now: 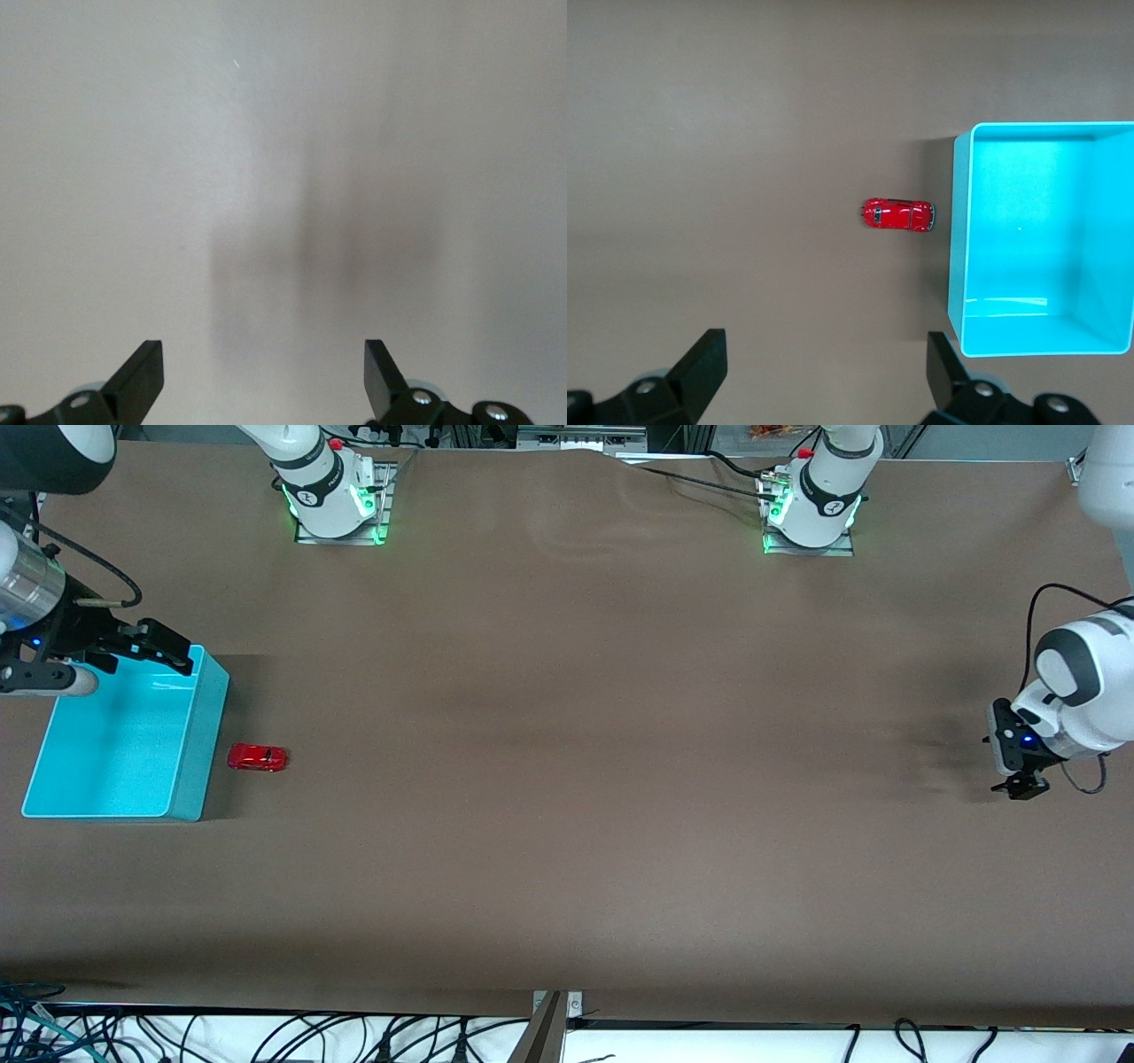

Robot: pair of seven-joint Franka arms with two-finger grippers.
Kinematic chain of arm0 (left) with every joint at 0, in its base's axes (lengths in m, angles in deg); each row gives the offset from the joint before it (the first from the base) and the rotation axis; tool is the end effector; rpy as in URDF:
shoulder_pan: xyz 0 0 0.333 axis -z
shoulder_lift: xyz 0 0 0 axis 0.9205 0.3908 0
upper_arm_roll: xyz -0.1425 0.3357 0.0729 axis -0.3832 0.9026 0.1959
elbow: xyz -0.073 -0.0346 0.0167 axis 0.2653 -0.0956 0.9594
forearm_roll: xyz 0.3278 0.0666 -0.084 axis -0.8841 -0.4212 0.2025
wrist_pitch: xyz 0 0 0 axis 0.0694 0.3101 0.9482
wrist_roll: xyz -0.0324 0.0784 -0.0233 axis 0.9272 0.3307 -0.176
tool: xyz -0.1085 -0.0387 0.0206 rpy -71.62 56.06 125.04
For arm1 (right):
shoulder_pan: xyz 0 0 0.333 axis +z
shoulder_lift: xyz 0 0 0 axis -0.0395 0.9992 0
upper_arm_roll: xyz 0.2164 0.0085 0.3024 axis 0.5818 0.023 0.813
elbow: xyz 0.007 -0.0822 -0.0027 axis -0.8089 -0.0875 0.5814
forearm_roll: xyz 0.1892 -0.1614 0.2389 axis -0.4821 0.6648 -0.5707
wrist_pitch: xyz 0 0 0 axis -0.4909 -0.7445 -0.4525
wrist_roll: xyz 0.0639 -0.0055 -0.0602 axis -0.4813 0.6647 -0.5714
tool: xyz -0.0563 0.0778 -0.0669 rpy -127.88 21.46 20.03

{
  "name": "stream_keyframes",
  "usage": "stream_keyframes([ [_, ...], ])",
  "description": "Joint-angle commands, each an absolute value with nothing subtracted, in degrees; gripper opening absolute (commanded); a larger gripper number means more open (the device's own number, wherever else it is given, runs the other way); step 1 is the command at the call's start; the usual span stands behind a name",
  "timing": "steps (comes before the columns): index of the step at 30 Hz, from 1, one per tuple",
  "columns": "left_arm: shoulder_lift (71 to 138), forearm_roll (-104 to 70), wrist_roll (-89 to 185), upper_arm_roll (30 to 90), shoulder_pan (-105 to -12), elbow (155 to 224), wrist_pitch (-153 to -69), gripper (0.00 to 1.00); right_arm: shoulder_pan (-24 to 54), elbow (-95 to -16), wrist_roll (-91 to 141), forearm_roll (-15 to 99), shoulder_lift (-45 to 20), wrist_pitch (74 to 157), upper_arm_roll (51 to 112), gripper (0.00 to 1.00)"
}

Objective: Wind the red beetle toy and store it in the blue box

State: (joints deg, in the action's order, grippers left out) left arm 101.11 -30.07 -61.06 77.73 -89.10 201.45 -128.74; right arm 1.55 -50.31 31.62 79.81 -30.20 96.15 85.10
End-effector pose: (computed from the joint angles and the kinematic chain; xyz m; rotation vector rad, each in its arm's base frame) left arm 0.5620 0.2264 0.3565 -2.3107 2.0776 0.0570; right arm 0.5429 0.0183 0.6042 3.1138 0.0195 -0.0720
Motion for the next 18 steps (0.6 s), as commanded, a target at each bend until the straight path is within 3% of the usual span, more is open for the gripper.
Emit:
stream_keyframes([
  [1,92.6,-30.26,-50.99,77.89,-86.42,203.19,-121.16,1.0,0.99,-48.84,26.39,80.62,-27.62,96.79,84.97,1.0],
  [9,83.02,-30.26,-30.35,77.89,-80.36,203.1,-112.19,1.0,0.03,-48.84,18.56,80.62,-24.54,97.76,84.71,1.0],
  [18,76.33,-30.17,-9.5,77.8,-74.56,202.93,-109.64,1.0,-1.82,-49.01,6.61,80.62,-21.11,100.22,84.71,1.0],
])
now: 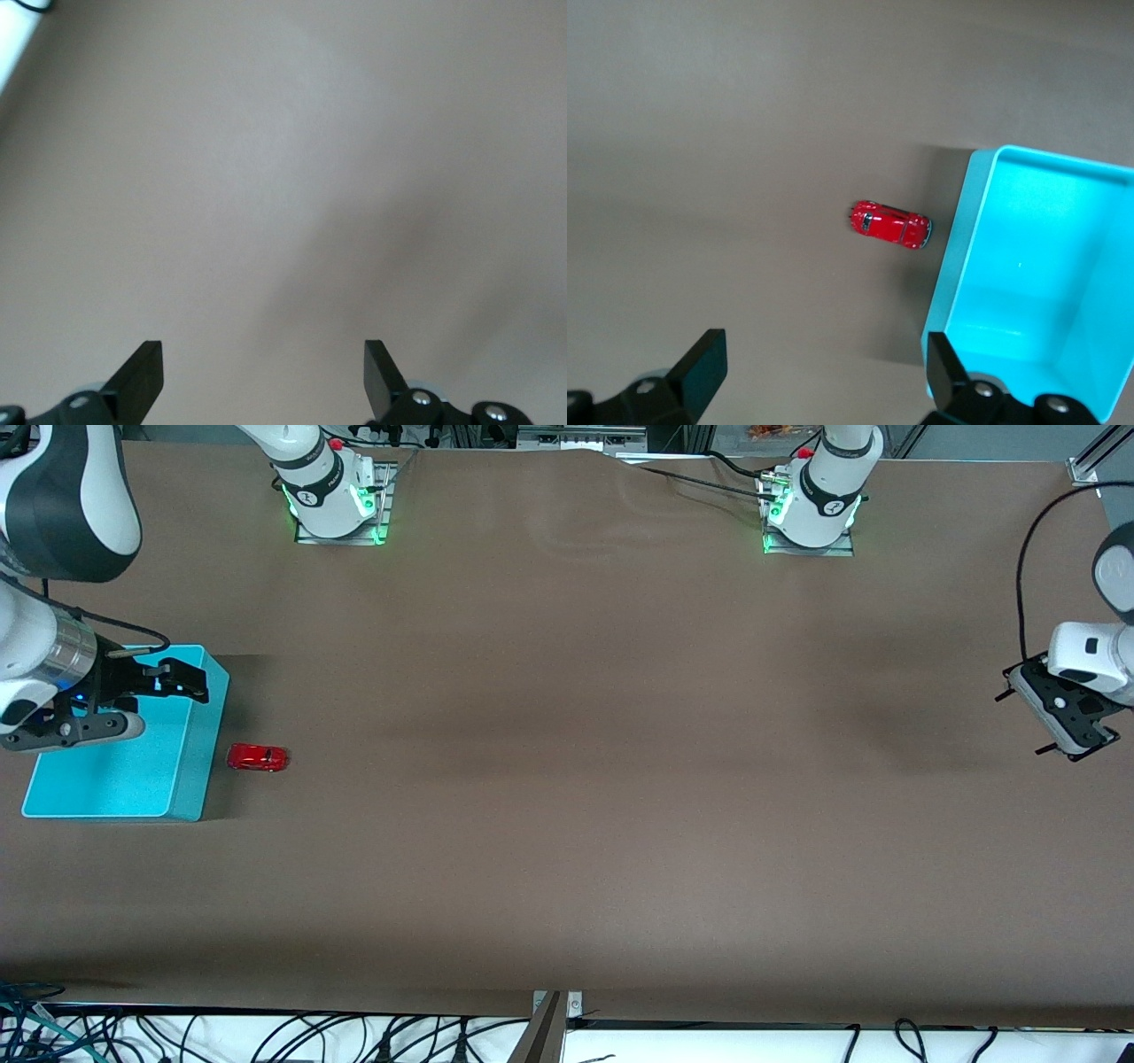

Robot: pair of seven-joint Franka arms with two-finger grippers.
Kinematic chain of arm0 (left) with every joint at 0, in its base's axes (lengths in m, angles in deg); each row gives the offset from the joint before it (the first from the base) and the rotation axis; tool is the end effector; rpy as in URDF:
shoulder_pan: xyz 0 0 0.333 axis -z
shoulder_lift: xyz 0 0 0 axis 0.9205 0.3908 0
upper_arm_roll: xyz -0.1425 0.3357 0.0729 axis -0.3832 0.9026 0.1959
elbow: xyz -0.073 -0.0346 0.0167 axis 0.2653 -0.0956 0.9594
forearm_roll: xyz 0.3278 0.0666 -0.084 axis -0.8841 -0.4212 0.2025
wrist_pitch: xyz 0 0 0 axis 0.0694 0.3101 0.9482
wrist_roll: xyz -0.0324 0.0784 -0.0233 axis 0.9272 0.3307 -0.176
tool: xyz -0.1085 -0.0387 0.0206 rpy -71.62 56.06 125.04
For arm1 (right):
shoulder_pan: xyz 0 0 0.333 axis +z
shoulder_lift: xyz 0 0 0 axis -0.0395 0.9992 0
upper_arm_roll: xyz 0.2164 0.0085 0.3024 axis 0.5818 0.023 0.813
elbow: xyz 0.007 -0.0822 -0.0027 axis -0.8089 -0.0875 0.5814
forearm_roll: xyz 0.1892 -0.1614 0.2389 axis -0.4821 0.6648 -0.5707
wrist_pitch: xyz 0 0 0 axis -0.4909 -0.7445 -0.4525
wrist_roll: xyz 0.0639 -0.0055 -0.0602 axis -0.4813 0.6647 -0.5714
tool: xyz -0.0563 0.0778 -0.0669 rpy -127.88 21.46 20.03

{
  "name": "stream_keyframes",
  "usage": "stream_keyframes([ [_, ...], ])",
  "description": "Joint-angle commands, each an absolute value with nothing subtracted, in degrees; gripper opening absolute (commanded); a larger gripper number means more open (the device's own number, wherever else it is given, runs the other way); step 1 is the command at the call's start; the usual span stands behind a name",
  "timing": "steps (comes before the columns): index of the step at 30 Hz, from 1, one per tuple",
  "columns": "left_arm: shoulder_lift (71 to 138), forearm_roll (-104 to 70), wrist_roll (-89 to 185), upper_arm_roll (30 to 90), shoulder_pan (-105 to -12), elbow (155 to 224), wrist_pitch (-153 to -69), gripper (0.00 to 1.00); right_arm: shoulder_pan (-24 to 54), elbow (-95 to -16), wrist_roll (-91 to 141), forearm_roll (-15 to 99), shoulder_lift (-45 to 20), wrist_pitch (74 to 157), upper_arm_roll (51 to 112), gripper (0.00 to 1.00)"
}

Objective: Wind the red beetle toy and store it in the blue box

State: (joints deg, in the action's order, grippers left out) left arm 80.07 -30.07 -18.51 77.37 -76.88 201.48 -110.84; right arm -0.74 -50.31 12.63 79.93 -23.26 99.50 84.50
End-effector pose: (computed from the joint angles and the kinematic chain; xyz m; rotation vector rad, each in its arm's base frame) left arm 0.5201 0.0888 0.5376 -2.7323 1.3579 -0.0287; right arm 0.5794 -0.0082 0.5408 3.0872 0.4609 -0.1772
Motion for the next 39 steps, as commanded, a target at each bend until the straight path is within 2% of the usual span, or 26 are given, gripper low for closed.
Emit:
stream_keyframes([
  [1,76.07,-29.82,-7.57,77.8,-73.94,202.84,-109.29,1.0,-2.0,-49.01,5.73,80.62,-20.76,100.31,84.71,1.0],
  [11,75.1,-23.49,14.06,77.63,-71.3,200.04,-102.43,1.0,-2.44,-49.36,-4.99,80.97,-17.77,101.89,84.71,1.0],
  [21,75.98,-23.49,29.44,77.62,-67.17,187.74,-87.67,1.0,-3.4,-49.54,-18.87,81.59,-13.47,105.32,84.71,1.0],
  [34,82.57,-23.49,35.68,77.45,-66.03,172.27,-77.21,1.0,-4.28,-53.05,-29.96,81.59,-11.35,109.53,84.79,1.0],
  [39,82.57,-23.49,36.13,77.62,-66.56,172.26,-77.03,1.0,-4.37,-55.95,-33.03,81.59,-11.35,113.05,84.79,1.0],
])
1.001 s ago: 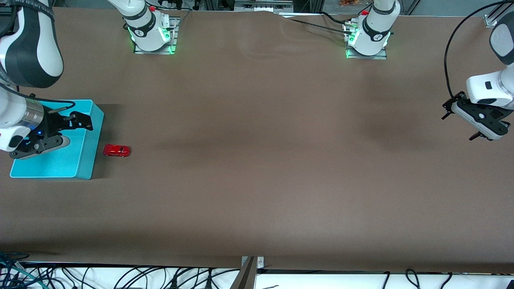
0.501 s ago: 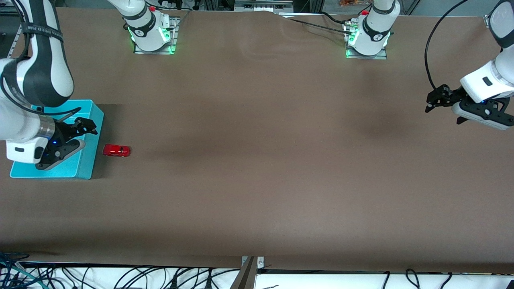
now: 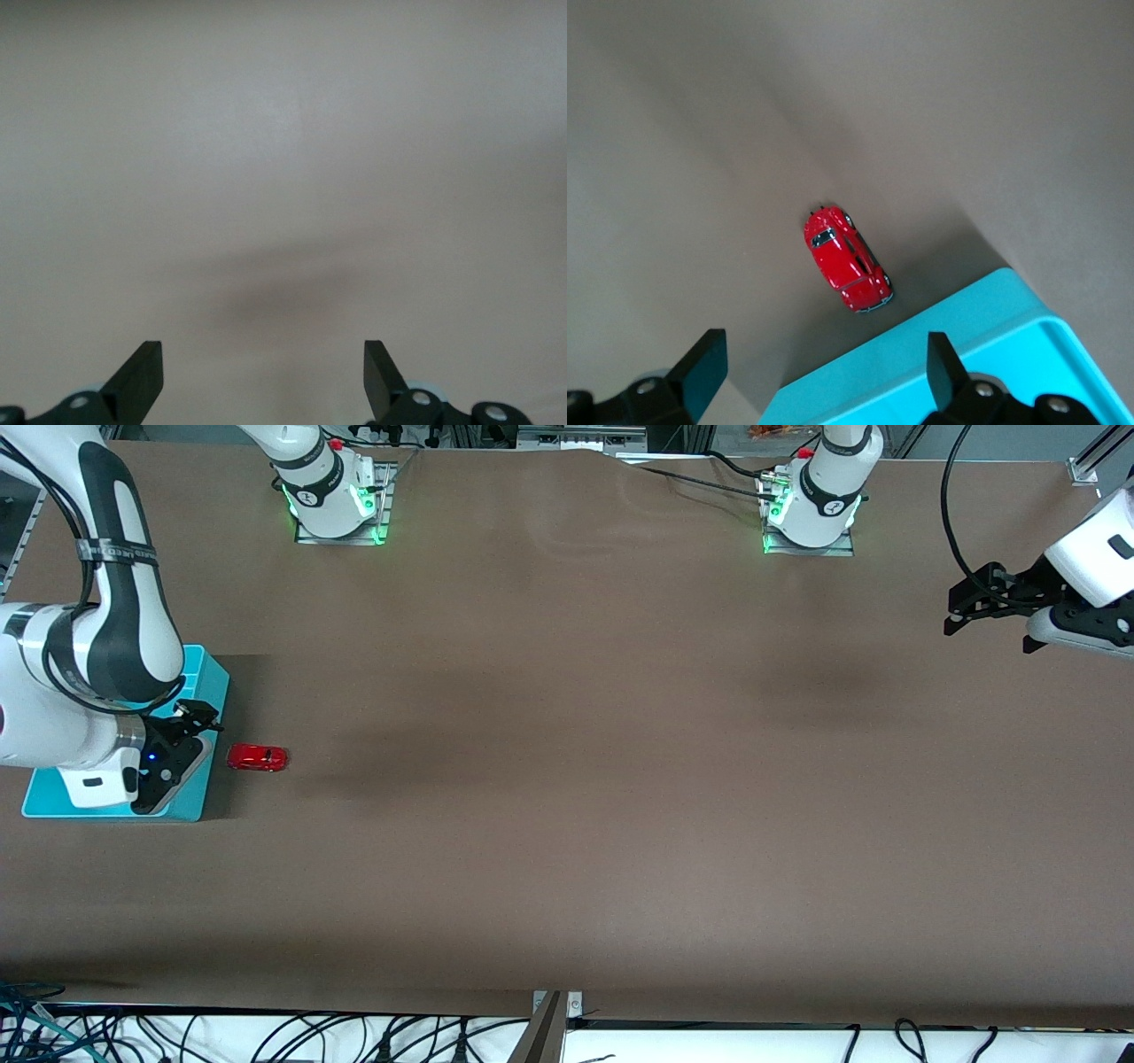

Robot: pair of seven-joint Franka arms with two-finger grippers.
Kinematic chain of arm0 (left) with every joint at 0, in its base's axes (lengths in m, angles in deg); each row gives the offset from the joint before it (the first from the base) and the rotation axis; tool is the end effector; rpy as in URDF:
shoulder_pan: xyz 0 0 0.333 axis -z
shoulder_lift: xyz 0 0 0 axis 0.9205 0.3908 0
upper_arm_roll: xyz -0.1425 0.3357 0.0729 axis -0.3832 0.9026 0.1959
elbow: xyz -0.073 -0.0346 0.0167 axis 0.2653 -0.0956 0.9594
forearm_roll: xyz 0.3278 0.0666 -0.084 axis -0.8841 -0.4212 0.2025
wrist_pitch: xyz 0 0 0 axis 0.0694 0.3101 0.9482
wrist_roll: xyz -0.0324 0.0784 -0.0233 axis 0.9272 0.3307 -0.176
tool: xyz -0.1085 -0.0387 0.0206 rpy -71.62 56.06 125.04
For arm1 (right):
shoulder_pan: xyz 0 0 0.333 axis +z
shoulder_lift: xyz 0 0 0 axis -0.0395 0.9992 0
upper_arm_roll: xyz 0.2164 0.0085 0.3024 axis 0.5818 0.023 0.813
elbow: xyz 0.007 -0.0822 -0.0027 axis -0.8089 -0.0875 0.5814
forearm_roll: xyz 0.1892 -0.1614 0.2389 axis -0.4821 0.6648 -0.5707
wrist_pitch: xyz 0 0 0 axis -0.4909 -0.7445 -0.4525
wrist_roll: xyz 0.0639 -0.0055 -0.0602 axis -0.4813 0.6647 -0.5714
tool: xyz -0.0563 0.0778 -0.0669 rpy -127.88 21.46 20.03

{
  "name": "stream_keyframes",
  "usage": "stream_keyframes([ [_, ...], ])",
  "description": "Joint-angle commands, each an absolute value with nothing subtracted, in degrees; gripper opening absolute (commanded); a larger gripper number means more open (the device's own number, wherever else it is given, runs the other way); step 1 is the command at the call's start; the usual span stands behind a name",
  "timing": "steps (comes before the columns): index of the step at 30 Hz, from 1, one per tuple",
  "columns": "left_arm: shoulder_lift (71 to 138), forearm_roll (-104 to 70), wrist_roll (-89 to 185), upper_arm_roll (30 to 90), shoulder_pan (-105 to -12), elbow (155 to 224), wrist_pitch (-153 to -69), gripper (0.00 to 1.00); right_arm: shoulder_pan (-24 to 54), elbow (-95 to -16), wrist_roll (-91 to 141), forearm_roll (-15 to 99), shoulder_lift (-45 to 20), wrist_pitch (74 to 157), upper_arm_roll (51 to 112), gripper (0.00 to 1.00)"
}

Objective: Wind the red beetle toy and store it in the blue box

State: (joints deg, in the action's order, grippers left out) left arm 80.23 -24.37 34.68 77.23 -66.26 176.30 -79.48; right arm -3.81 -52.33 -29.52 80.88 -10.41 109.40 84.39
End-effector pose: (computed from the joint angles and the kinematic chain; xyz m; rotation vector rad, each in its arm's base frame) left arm 0.5066 -0.0174 0.6765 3.1000 -0.2393 -0.0657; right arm 0.6250 -0.0429 0.4027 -2.7022 -1.4596 0.3022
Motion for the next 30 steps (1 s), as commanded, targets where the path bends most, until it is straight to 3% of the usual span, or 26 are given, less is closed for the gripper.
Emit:
stream_keyframes([
  [1,82.57,-23.49,36.13,77.62,-66.47,172.26,-77.03,1.0,-4.54,-56.65,-33.65,81.59,-11.35,113.84,84.79,1.0],
  [8,82.39,-23.84,36.22,77.71,-66.55,172.17,-76.67,1.0,-4.72,-60.78,-36.2,81.59,-11.35,118.5,84.79,1.0],
  [30,82.75,-21.82,38.06,77.98,-67.08,172.08,-76.67,1.0,-6.92,-77.23,-53.86,81.32,-9.51,146.36,84.71,1.0],
])
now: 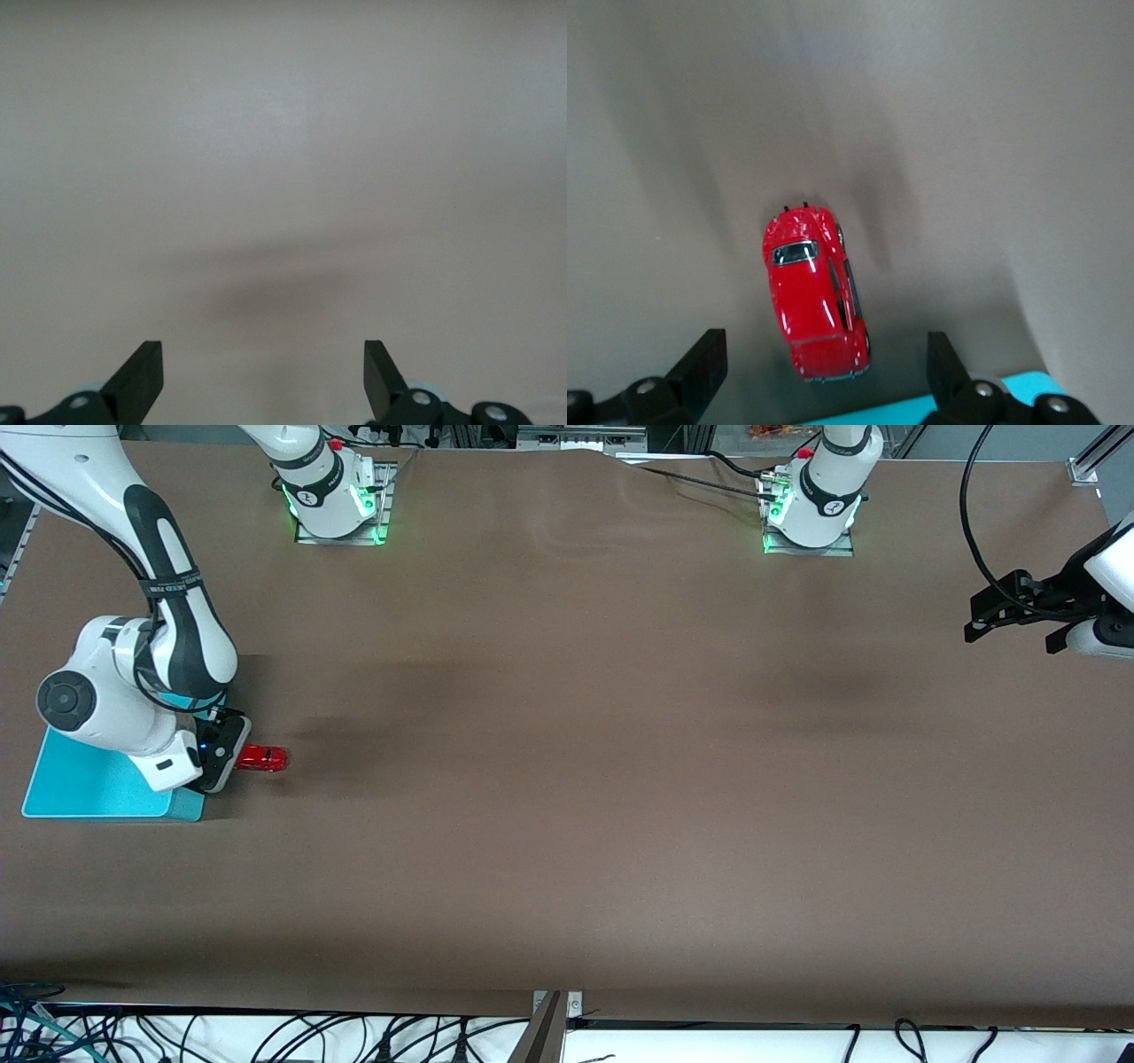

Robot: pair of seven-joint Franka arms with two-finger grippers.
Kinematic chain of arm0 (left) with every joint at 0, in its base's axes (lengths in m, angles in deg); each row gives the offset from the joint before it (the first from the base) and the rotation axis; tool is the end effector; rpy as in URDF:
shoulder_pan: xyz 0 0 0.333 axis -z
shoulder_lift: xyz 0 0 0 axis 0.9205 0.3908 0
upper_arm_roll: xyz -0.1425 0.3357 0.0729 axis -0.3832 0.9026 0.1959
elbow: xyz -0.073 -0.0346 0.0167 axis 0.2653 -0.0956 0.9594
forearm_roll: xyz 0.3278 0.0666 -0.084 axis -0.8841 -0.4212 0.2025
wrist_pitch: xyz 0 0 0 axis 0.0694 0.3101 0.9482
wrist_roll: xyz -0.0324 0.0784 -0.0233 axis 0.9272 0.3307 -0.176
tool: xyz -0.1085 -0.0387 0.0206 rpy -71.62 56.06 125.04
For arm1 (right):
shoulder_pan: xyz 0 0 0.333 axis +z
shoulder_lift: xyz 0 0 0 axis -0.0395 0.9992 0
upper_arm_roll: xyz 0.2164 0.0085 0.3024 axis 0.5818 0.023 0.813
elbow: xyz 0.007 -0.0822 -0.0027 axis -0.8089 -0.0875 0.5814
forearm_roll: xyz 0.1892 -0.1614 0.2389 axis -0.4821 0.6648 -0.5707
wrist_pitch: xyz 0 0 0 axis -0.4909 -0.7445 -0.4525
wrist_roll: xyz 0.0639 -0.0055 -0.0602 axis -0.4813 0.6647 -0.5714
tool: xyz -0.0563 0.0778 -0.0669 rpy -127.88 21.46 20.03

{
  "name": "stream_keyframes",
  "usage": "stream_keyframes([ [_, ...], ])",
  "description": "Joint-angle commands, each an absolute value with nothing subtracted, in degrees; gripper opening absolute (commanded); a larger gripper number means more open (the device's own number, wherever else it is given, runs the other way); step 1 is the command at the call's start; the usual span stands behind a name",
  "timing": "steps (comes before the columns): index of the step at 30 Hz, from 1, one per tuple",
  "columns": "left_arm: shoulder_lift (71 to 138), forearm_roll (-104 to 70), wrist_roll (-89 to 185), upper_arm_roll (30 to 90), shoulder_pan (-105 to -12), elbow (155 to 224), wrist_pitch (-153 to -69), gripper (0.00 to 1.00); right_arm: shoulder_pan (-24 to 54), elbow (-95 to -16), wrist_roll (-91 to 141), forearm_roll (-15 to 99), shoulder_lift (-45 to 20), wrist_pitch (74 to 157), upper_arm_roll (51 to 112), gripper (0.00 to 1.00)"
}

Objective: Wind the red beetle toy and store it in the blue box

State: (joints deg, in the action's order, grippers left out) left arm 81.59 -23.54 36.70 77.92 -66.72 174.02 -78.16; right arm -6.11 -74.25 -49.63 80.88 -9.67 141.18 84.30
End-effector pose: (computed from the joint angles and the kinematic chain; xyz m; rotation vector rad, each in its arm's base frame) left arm 0.5131 -0.0092 0.6790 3.0910 -0.1554 -0.0756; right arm 0.5830 -0.0633 0.2919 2.4782 1.9167 -0.0901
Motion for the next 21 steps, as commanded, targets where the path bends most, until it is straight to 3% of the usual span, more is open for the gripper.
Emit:
stream_keyframes([
  [1,82.83,-21.82,38.32,77.98,-67.08,171.99,-76.67,1.0,-7.01,-77.23,-54.65,81.32,-9.16,147.15,84.71,1.0],
  [4,82.92,-21.82,38.59,77.89,-67.08,171.82,-76.67,1.0,-7.53,-77.23,-56.94,81.32,-8.19,148.91,84.79,1.0],
  [15,82.92,-21.91,38.68,77.98,-67.35,171.81,-76.68,1.0,-7.71,-77.75,-59.58,81.32,-7.48,151.38,85.06,0.83],
  [21,82.92,-22.44,38.68,77.8,-67.17,171.81,-76.76,1.0,-7.62,-77.75,-59.58,81.32,-7.4,151.29,85.23,0.79],
])
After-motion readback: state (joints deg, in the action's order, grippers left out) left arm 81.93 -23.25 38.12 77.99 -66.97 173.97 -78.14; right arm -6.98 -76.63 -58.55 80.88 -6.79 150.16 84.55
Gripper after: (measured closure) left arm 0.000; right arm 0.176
